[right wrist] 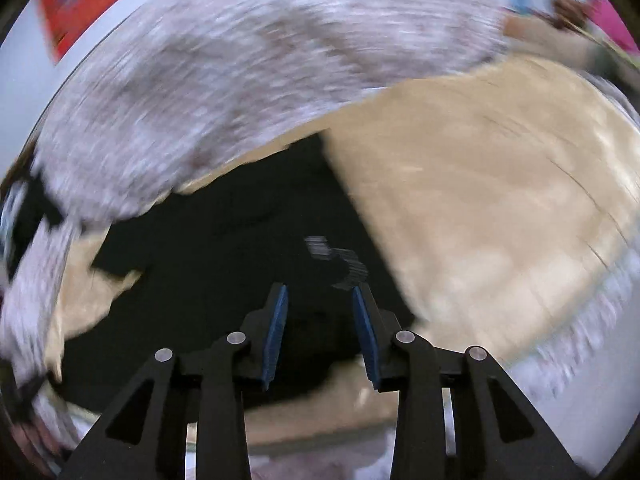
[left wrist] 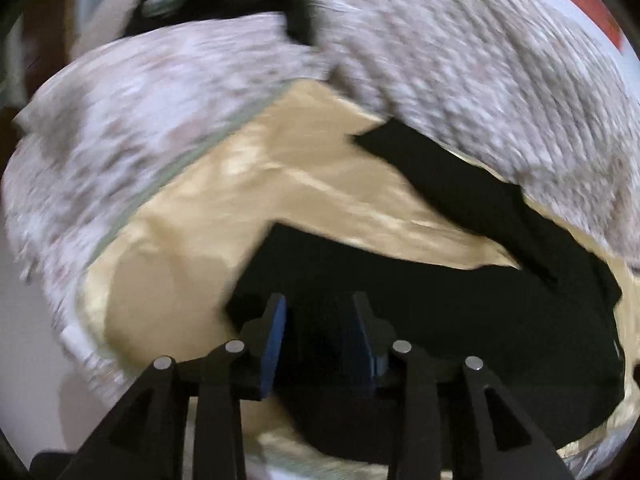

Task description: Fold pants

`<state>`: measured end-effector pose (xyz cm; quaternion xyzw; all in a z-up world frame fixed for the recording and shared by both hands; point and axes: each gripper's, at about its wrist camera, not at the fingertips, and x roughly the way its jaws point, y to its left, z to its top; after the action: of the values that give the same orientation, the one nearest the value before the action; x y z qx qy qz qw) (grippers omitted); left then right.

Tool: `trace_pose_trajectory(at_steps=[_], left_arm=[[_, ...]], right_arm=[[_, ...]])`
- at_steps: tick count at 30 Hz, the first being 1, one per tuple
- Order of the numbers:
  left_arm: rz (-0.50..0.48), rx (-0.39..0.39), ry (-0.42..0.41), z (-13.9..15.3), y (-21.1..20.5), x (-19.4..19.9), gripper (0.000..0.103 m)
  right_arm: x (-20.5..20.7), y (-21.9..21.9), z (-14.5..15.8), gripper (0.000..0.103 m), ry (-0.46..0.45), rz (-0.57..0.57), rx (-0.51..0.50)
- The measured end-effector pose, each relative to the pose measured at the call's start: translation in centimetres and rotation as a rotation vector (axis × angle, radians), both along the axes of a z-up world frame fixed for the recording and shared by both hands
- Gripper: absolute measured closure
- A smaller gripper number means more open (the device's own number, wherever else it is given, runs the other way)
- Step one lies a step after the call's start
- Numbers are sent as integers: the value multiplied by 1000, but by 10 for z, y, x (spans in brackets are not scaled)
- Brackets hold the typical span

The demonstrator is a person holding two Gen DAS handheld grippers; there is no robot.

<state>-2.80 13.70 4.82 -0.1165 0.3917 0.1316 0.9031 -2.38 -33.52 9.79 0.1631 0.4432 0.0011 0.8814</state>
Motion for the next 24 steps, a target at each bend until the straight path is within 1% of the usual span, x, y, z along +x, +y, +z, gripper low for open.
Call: trace_pose_trajectory(at_steps=[1, 3, 5, 6, 8, 9, 10, 11, 13, 14, 15, 17, 20, 21, 24], left_arm=[[-41, 11, -4, 1, -8, 9, 63], [-107, 41, 5, -2, -24, 23, 60], [-169, 57, 2, -11, -36, 29, 59], [-182, 78, 17, -19, -40, 32, 59], [-184, 100, 67, -36, -43, 36, 59], [-181, 95, 88, -44, -41, 37, 59], [-179, 101, 68, -44, -41, 35, 59], [-176, 117, 68, -40, -44, 33, 59], [-170, 114, 53, -34, -45, 33, 59], [-165, 109, 51, -34, -43, 36, 59], [-155, 105, 53, -33, -42, 40, 59], [-146, 95, 54, -33, -43, 45, 58], [-140, 82, 77, -38, -46, 50, 57], [-143, 76, 83, -38, -48, 50, 57], [-166, 78, 65, -31, -57, 45, 57]], right_arm=[[8, 9, -3, 68, 12, 44, -2], [28, 29, -12, 68, 43, 113, -46], [33, 37, -23, 68, 67, 137, -77], [36, 39, -30, 68, 86, 138, -75], [38, 38, -43, 67, 123, 128, -79], [36, 35, -45, 64, 120, 114, -89], [33, 32, -43, 64, 109, 108, -90], [31, 29, -40, 63, 94, 100, -96], [28, 25, -30, 62, 47, 56, -147], [27, 23, -26, 62, 22, 42, -152], [26, 22, -23, 61, 8, 41, -128], [31, 25, -25, 61, 15, 49, -96], [36, 32, -39, 61, 85, 81, -81], [38, 34, -41, 61, 97, 80, -95], [34, 35, -33, 61, 54, 76, -92]])
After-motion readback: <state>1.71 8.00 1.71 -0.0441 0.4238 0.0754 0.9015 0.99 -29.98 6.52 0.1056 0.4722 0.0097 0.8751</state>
